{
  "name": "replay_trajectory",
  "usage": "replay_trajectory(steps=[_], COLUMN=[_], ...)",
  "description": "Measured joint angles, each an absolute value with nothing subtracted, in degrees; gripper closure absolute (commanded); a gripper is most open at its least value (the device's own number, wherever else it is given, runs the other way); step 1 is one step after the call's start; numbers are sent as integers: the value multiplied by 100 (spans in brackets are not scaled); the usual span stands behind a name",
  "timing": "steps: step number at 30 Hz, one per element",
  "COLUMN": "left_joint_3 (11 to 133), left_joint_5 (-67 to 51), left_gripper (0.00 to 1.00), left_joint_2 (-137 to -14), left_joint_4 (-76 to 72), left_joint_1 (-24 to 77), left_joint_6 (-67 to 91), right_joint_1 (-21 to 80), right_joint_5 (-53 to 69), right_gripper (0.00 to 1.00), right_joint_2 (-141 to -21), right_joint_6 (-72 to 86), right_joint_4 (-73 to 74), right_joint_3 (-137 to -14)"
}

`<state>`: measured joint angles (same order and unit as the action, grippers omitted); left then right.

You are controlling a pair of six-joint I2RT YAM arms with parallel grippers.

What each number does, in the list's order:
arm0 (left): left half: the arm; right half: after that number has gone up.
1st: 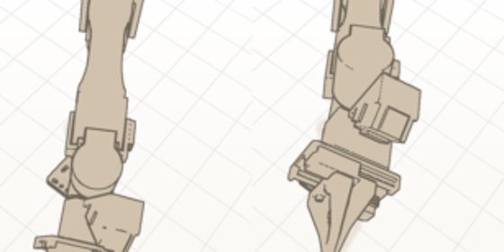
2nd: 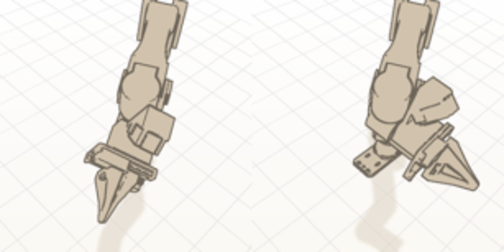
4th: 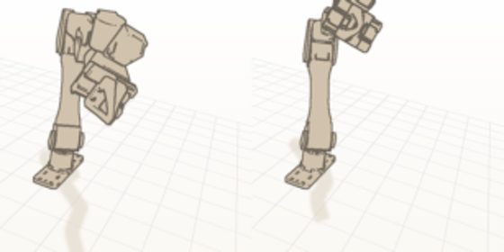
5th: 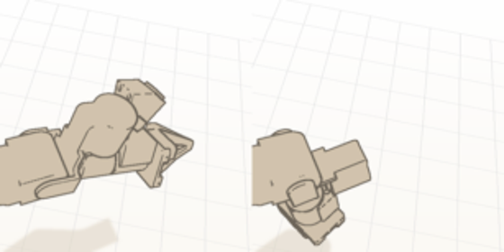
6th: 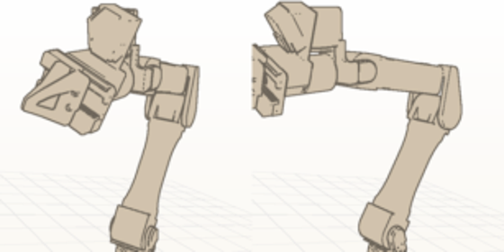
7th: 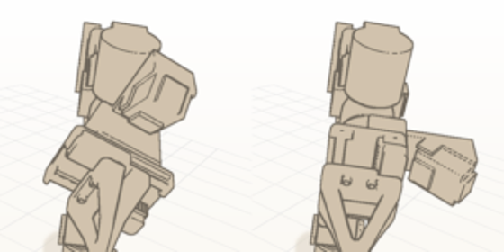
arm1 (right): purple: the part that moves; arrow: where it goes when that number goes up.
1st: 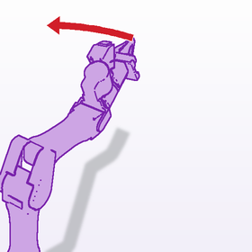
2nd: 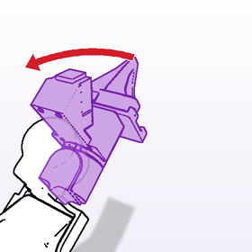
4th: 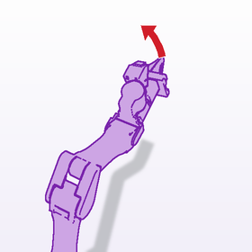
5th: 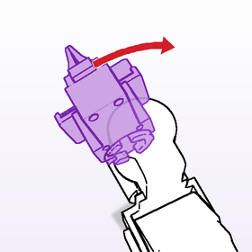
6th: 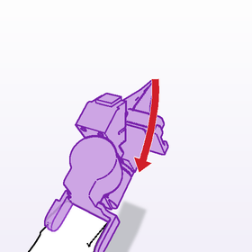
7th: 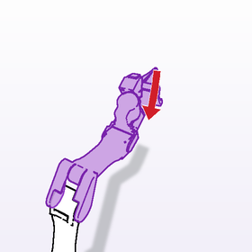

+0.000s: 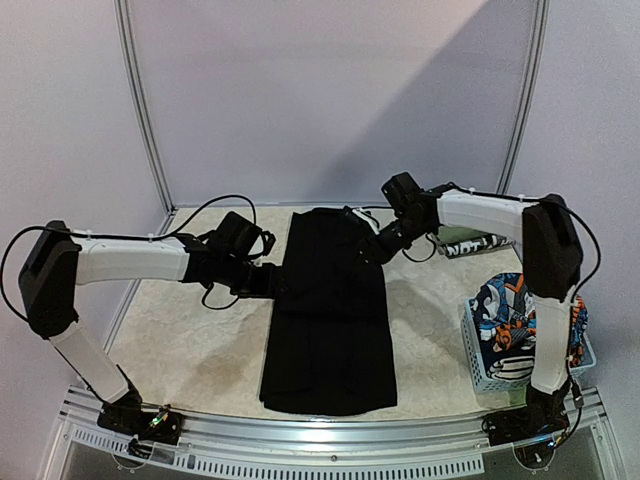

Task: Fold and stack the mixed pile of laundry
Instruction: Smooth out the rectangle-folded shirt at the center of the board.

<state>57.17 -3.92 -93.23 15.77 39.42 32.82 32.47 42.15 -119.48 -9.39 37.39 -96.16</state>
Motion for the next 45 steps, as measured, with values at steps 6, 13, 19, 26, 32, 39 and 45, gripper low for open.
replay_trajectory(steps=[6,13,19,26,32,39,45], left_joint_3=[5561,5321,5253,5249,5214,4869,4663], left_joint_5=[-639,-725,-670,-386,-49,233,261], left_gripper=[35,35,35,35,34,33,33], left_joint_2=[-9378,-9155,-8748,-8018,-7323,-6657,-6587], left_joint_4=[897,742,816,1066,1444,1741,1839], left_joint_1=[3763,3763,3763,3760,3743,3651,3629], left_joint_6=[3769,3935,3946,3782,3437,3190,3153], right_joint_1=[3159,3181,3242,3470,4237,5804,5944], right_joint_5=[4252,4303,4364,4372,4281,4377,4550], right_gripper=[40,43,90,90,74,45,46], right_joint_2=[-13323,-13990,-14112,-13668,-11944,-10582,-10665], right_joint_6=[-259,130,174,-231,-1085,-2401,-3391], right_joint_4=[3719,3868,3999,3839,3649,3830,5015], right_joint_3=[-11019,-11572,-11592,-10849,-9437,-8106,-7959])
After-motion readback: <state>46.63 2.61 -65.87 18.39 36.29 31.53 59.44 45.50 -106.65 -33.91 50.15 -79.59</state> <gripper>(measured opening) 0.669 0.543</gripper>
